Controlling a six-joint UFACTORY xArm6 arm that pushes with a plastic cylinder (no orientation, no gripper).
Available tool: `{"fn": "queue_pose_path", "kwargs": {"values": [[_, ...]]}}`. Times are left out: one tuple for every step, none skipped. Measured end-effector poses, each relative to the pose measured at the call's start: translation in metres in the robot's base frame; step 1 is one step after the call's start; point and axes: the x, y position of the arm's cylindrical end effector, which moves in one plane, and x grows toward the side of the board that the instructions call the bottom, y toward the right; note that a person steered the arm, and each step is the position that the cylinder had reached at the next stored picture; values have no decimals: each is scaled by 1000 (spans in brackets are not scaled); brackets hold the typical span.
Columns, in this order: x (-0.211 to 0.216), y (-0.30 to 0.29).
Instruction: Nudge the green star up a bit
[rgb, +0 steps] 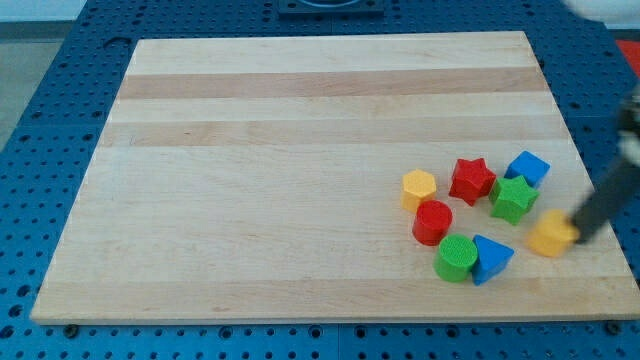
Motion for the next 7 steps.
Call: {"fn": "queue_pose_path", "kwargs": {"values": [[-41, -119], [-81, -171], [-76, -148], [-50, -96], [-34, -36], [-19, 13], [-15, 40]]}}
